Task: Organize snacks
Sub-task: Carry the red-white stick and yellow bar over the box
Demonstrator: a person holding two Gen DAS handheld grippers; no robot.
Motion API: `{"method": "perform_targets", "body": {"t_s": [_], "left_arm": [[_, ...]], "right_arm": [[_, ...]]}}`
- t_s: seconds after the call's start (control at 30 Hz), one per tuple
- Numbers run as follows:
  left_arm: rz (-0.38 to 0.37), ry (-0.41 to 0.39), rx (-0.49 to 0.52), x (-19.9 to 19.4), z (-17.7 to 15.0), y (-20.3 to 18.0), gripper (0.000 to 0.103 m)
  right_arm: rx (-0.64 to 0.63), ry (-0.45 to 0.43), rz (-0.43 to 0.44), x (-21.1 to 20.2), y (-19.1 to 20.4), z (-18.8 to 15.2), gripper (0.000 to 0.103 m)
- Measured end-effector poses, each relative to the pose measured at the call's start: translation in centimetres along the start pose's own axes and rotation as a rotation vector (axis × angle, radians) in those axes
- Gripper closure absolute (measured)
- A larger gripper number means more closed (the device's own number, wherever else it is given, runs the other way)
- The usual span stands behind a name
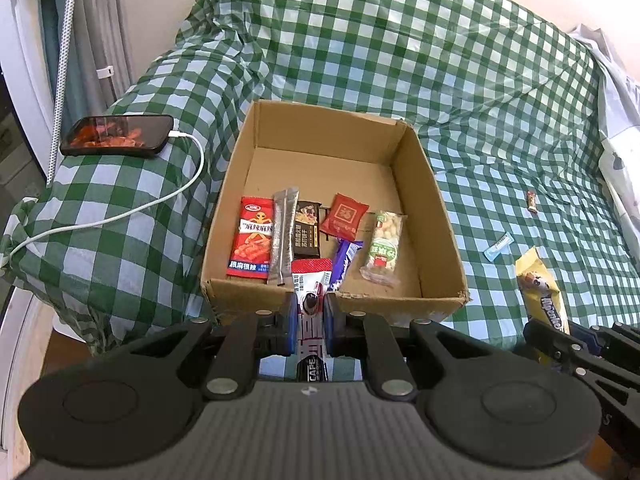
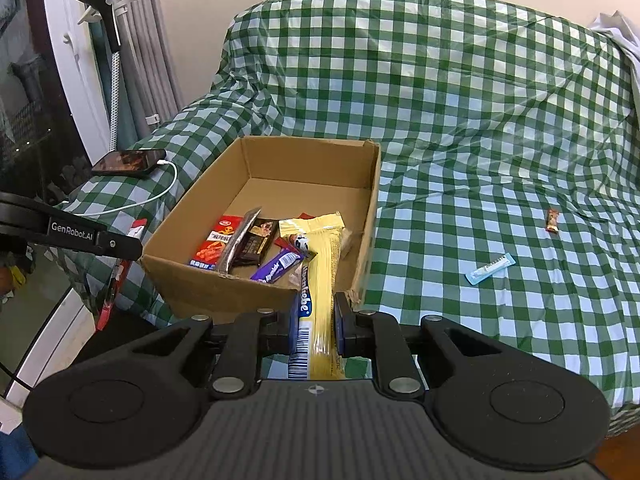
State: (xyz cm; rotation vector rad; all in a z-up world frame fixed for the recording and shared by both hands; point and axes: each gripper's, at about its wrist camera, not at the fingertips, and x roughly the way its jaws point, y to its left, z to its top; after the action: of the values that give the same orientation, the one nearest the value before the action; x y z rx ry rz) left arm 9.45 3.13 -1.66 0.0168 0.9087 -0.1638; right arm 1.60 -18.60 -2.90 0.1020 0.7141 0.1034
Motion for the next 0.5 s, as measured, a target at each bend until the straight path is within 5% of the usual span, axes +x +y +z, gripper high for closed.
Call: {"method": "perform_targets", "body": {"t_s": [0.5], "left_arm": [[0.005,-0.017,-0.030,3.2,4.4,1.0,0.089]], "right_arm": [[-0.015,0.021,0.027,4.4,0.7,3.5,0.085]]}}
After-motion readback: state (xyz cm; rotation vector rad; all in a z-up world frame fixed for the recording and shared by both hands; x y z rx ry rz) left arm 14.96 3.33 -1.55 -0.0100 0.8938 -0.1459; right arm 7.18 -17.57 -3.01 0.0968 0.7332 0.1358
